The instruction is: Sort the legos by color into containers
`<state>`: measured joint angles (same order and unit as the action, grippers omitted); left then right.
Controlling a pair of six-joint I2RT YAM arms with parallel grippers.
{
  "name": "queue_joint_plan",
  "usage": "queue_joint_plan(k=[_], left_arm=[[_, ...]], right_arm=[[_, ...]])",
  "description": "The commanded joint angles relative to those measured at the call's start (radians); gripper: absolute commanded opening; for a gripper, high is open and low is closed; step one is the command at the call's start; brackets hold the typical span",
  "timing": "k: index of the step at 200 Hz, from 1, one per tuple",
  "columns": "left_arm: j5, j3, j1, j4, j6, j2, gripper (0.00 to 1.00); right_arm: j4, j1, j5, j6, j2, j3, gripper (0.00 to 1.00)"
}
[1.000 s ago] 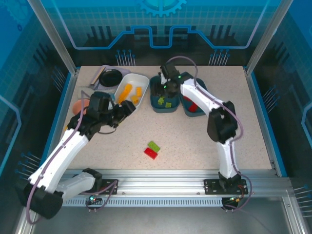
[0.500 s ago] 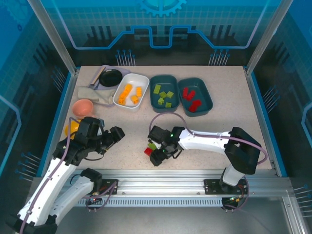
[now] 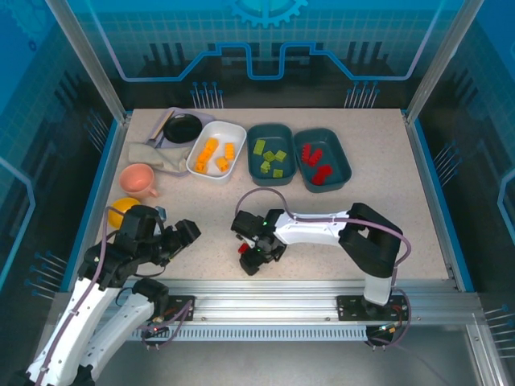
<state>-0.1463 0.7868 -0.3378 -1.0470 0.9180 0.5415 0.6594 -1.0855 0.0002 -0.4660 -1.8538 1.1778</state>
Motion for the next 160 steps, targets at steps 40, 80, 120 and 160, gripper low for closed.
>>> queue_joint_plan(k=[40,80,120,160], left_arm=[[0.002,-0.023,-0.007,-0.028,0.042,-0.038,0.82],[0.003,-0.031,-0.007,-0.019,0.052,-0.043,0.82],[-0.006,-0.036,-0.007,0.006,0.052,-0.041,0.81],[-0.061,-0.009,-0.009,0.133,0.033,0.051,0.81]], right_arm=[[0.042,-0.016,0.053,0.051,-0.147,0.175,0.60],[0.093,-0.035,0.121,0.064,-0.182,0.215,0.43],[0.094,-0.049,0.128,0.090,-0.080,0.192,0.32],[0.146,0.044,0.101,0.053,0.166,0.151,0.31]])
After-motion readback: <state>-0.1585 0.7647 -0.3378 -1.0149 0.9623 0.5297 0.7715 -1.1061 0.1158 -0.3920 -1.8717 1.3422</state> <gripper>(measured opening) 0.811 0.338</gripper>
